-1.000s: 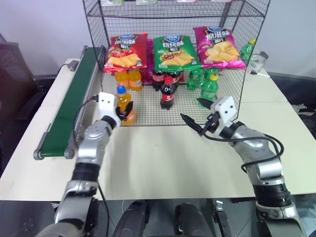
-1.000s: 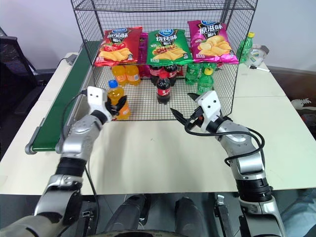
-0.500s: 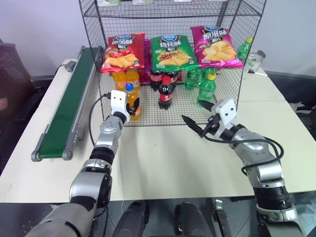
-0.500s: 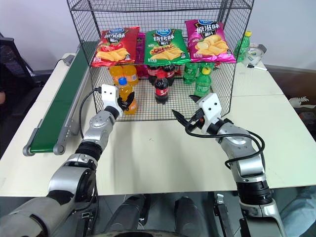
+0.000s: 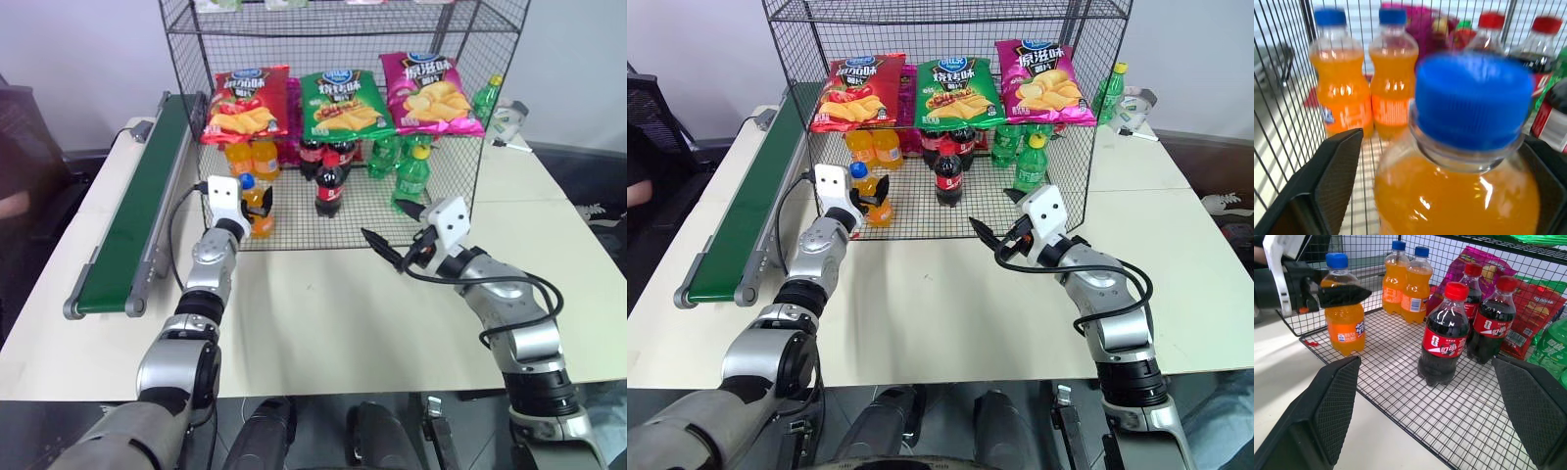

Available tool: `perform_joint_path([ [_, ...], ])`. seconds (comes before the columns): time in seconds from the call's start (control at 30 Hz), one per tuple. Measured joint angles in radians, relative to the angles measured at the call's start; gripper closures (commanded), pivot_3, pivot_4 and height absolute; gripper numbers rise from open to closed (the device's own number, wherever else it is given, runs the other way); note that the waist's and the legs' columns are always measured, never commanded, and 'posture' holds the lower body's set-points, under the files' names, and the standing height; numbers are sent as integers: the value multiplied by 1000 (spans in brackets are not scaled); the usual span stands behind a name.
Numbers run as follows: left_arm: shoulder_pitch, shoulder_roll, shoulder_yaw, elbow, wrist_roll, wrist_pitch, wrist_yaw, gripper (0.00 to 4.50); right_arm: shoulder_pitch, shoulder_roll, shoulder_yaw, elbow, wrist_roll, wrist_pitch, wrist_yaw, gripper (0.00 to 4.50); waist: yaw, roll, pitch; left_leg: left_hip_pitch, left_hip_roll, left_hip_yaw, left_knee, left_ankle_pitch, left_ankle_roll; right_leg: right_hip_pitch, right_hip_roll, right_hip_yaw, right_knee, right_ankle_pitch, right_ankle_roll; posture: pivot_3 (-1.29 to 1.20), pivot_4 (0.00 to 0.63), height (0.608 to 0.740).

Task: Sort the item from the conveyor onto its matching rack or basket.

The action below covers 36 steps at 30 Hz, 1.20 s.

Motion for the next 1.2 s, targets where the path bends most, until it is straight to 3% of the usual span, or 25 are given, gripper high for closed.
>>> perform_joint_path([
  [0.53, 368, 98, 3, -705, -70, 303, -26, 57, 0, -10, 0, -26, 2, 24, 12, 0, -15, 0, 0, 0, 1, 0, 0, 0, 0, 0, 0, 1, 0, 0, 0, 0, 150, 740],
  [0.63, 404, 150, 14, -785, -101, 367, -64, 57, -3, -12, 0, -26, 2, 24, 18, 0, -16, 1, 0, 0, 1, 0, -1, 0, 0, 0, 0, 1, 0, 0, 0, 0, 150, 740],
  [0.83, 553, 393, 121, -1025, -296, 647, -237, 57, -6, -57, -33, -26, 35, 46, 58, 0, -18, 2, 0, 1, 2, 0, -2, 0, 0, 0, -1, 2, 0, 0, -1, 0, 150, 740],
  [0.93, 606, 470, 167, -1084, -342, 737, -276, 57, -3, -79, -43, -27, 69, 61, 93, 0, -14, 2, 0, 1, 1, 0, -1, 0, 0, 0, -2, 2, -1, 0, -1, 0, 150, 740],
  [1.2, 737, 550, 253, -1127, -421, 857, -358, 57, 27, -165, -80, -26, 119, 96, 176, 0, -15, 2, 0, 1, 2, 0, -2, -1, 0, 0, -2, 3, -1, -2, -4, 0, 150, 740],
])
